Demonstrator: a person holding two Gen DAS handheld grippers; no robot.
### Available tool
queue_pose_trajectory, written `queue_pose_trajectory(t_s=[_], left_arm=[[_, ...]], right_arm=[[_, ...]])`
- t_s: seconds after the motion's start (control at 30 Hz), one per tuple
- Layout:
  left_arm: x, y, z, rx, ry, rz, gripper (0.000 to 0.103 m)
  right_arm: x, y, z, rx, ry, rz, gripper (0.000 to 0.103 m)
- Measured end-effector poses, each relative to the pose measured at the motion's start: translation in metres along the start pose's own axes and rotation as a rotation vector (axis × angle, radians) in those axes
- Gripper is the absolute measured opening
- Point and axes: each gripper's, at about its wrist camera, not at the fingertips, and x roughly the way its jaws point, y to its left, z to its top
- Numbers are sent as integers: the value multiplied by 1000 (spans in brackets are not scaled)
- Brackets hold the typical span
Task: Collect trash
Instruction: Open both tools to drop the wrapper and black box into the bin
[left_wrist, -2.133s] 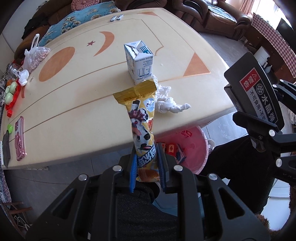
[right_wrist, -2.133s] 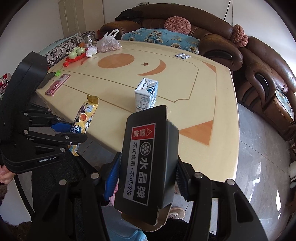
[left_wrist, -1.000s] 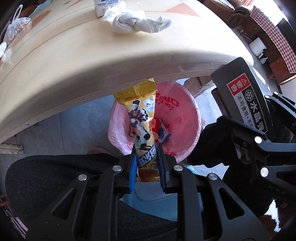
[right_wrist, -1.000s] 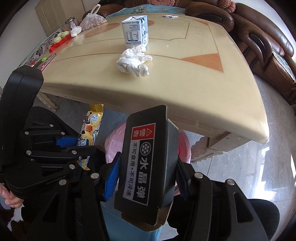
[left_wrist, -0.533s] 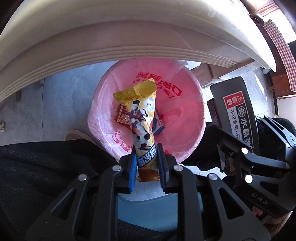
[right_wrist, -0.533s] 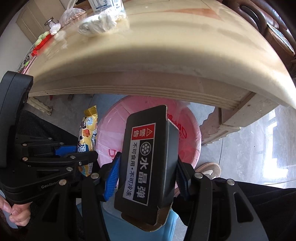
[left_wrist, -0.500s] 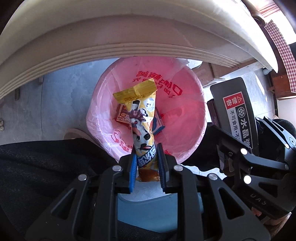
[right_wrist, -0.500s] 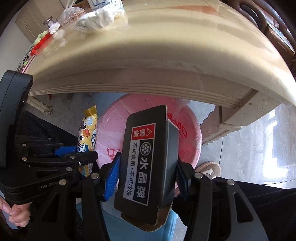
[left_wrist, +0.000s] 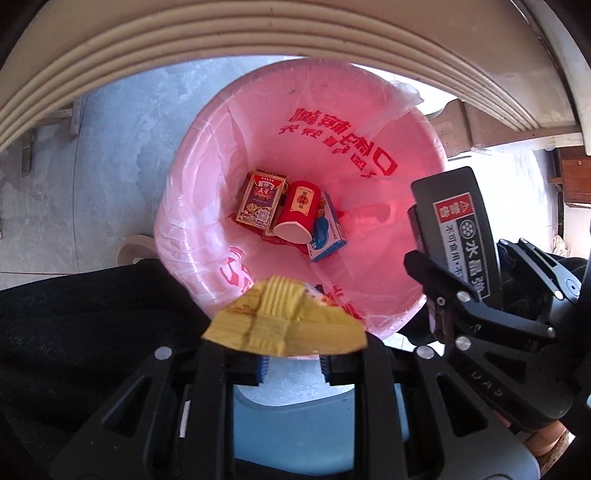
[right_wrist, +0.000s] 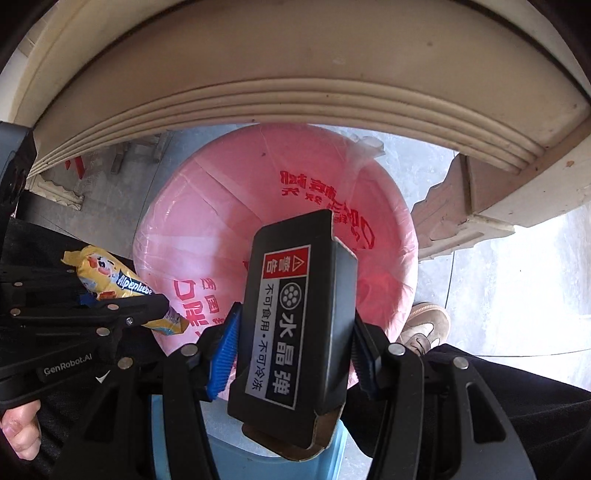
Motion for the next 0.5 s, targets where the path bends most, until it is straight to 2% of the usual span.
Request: queue_pose_trajectory(t_s=[0.33,0.5], left_arm=[[23,3,17,-24,66,-3,21],[28,3,20,-25,75,13,21]], right_arm=[[29,-9,12,29,63,25,53],[34,-10,15,25,78,35,53]])
